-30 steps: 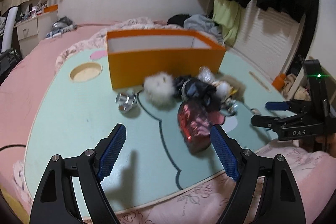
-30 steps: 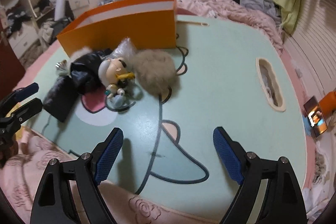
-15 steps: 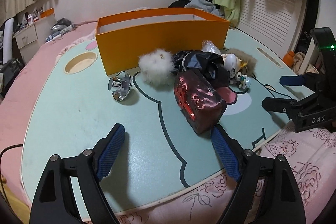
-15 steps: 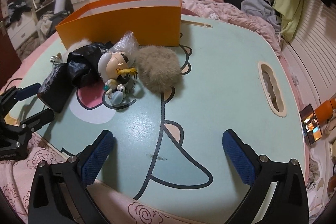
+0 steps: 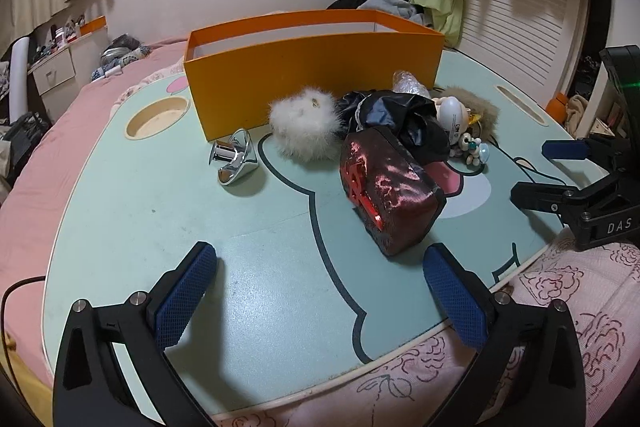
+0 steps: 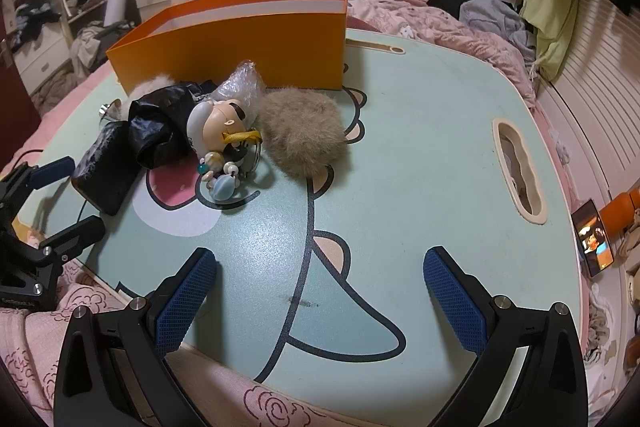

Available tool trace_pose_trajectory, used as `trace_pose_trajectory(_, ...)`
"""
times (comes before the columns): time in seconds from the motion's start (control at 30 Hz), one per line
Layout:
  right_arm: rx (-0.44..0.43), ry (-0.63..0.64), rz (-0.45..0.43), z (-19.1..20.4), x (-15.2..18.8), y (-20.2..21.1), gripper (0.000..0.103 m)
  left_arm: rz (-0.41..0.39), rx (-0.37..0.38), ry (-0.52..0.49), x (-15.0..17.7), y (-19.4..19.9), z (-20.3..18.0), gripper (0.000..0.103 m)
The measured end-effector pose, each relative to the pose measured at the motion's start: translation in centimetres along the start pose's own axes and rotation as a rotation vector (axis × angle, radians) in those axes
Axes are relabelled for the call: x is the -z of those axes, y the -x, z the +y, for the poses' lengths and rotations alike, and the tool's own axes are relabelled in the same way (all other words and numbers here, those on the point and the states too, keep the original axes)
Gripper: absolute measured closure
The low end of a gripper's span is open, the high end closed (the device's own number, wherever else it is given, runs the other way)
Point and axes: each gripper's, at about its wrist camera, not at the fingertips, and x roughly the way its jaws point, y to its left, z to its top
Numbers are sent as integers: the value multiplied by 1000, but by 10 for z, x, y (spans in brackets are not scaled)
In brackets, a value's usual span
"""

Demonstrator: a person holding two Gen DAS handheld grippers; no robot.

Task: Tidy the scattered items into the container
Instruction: 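Move the open left gripper toward the silver cap on the table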

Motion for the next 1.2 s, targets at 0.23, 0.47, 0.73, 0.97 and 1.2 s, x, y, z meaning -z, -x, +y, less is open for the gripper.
trace_pose_trajectory(0.23,0,1,0,0,0,0,0,1,-1,-2,0,0,0,0)
trace_pose_trajectory(0.47,-1,1,-2,0,0,0,0,-8,17,-17,0,1,1,0)
trace_pose_trajectory(0.73,-14,19,-10,2,0,2,0,-33,83,24,-3,15,21,2)
trace_pose_trajectory(0.97,-38,45,-25,5,-1,0,0,-88,-23,83,-17,25,67,19)
trace_pose_trajectory(1.2,-40,46,-28,4,0,-1,0,-93,-19,97,-30,14,80,23)
